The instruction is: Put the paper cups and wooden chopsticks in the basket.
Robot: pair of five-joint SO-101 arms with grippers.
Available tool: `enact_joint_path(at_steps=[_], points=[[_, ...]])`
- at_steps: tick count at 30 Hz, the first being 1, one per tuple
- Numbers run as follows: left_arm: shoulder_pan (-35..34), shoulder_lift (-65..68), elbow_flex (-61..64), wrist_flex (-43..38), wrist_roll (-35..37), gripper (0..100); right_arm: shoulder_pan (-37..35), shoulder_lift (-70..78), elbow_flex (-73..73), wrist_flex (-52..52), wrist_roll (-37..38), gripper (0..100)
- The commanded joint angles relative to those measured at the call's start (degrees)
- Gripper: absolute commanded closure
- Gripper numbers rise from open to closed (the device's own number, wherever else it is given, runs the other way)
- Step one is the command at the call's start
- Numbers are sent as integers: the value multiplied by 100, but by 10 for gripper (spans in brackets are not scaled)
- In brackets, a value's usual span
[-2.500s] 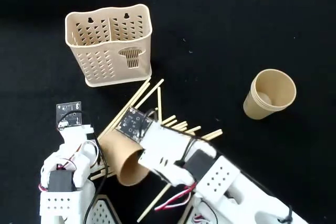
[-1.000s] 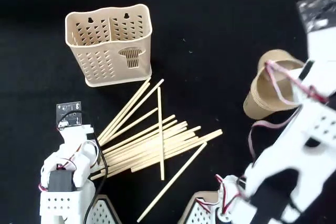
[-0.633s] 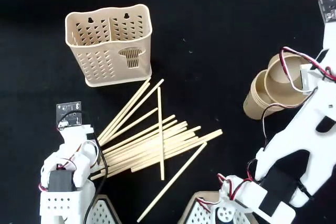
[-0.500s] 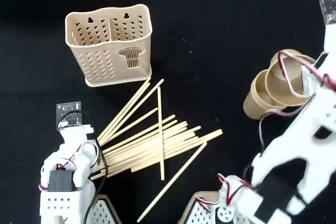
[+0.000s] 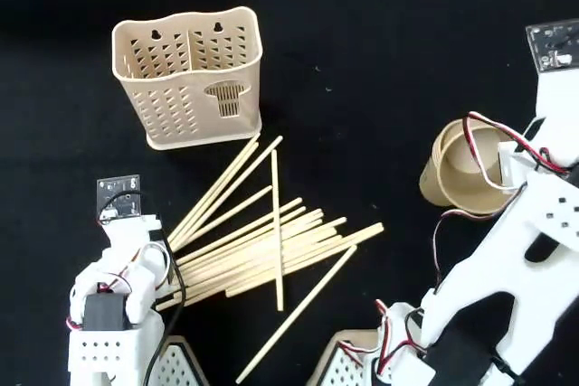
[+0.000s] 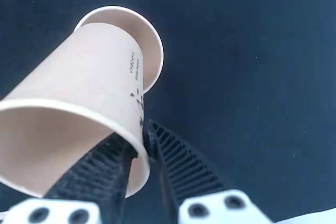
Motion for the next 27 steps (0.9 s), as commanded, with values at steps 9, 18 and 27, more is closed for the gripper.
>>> enact_joint_path(at_steps=[9, 18, 27], points=[[22, -26, 92, 26, -9, 968, 62, -163, 1262, -1160, -53, 985], [22, -26, 92, 26, -9, 968, 35, -163, 1349, -1240, -70, 830], [22, -26, 92, 26, -9, 968, -202, -189, 585, -1248, -554, 825]])
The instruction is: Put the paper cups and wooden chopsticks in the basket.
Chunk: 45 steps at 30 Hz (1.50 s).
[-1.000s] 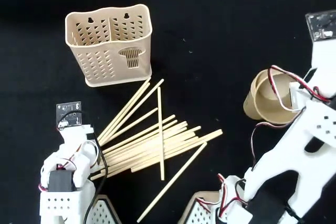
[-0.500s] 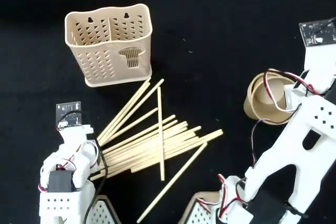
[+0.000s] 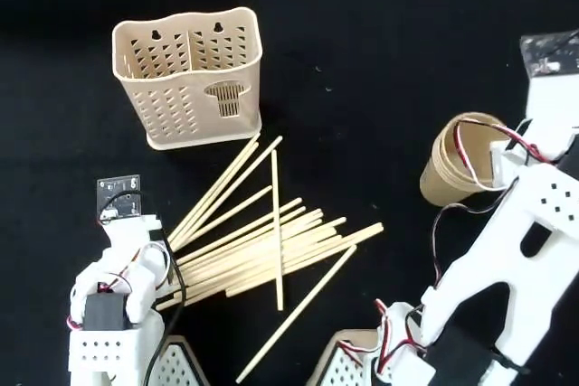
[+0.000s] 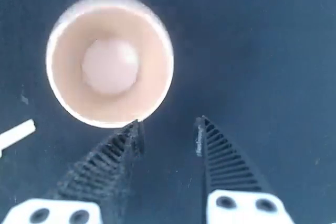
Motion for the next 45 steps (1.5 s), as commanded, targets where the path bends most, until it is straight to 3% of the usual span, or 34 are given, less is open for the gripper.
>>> enact_joint_path(at_steps=[1, 4, 10, 18, 34, 39, 45], points=[[22, -26, 92, 26, -9, 968, -202, -198, -593, -114, -308, 841], [31, -26, 92, 26, -9, 968, -255, -189, -629, -88, -343, 991], [22, -26, 92, 26, -9, 968, -448, -277, 13, -79, -290, 987], [22, -26, 92, 26, -9, 968, -809, -1429, 1903, -1152, -202, 986], [22, -26, 92, 26, -9, 968, -791, -3345, 6009, -4888, -949, 986], [31, -26, 92, 26, -9, 968, -791, -3398, 6202, -5213, -949, 986], [22, -26, 92, 26, -9, 968, -791, -3398, 5455, -5178, -1248, 986]])
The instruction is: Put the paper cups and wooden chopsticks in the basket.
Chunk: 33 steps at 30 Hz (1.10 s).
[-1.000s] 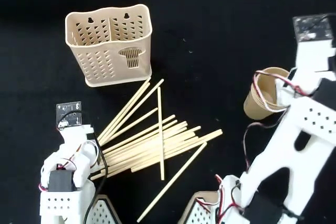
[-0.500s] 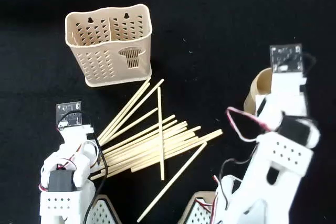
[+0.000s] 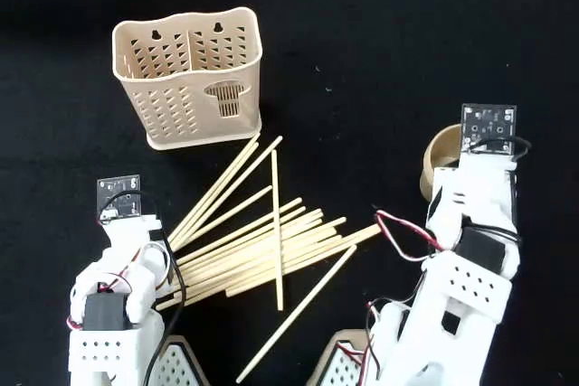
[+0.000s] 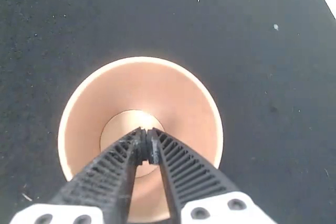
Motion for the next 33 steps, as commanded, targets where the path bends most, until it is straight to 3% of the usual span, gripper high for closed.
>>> enact_joint_path(at_steps=[1, 8, 18, 22, 28, 33], points=[[22, -26, 92, 26, -9, 968, -35, -101, -778, -62, -229, 986], [22, -26, 92, 26, -9, 968, -35, -101, -1209, -527, -809, 986], [22, -26, 92, 26, -9, 968, -35, -92, 848, -4211, -1152, 985], [22, -26, 92, 26, -9, 968, -26, -92, 1481, -5169, -1143, 984], [22, -26, 92, 26, -9, 968, -26, 31, 1437, -5459, -1178, 984], [22, -26, 92, 26, -9, 968, 185, 1103, 664, -5415, -1521, 985]])
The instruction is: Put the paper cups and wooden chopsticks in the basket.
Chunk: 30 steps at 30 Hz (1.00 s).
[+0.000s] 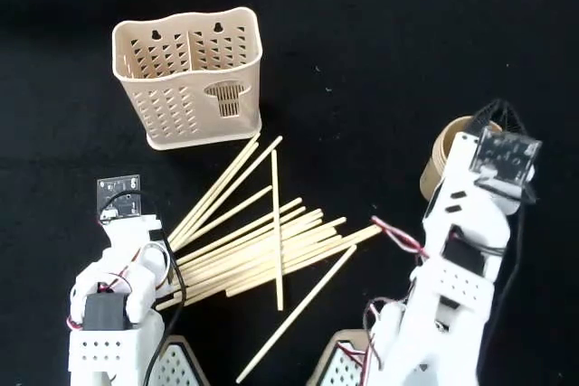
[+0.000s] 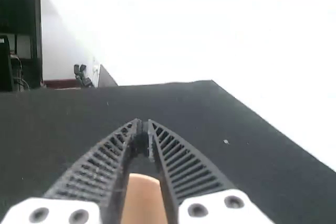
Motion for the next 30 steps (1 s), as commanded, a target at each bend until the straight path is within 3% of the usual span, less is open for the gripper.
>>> enact_joint_path(at_steps=[1, 6, 20, 30], points=[[22, -26, 92, 26, -9, 968, 229, 848, -778, -88, -352, 985], [31, -26, 92, 26, -9, 968, 413, 1912, -1015, -132, -448, 985], [22, -26, 92, 26, -9, 968, 387, 2738, -989, -149, -457, 985], [31, -26, 92, 26, -9, 968, 387, 3081, -690, -1530, -422, 985]])
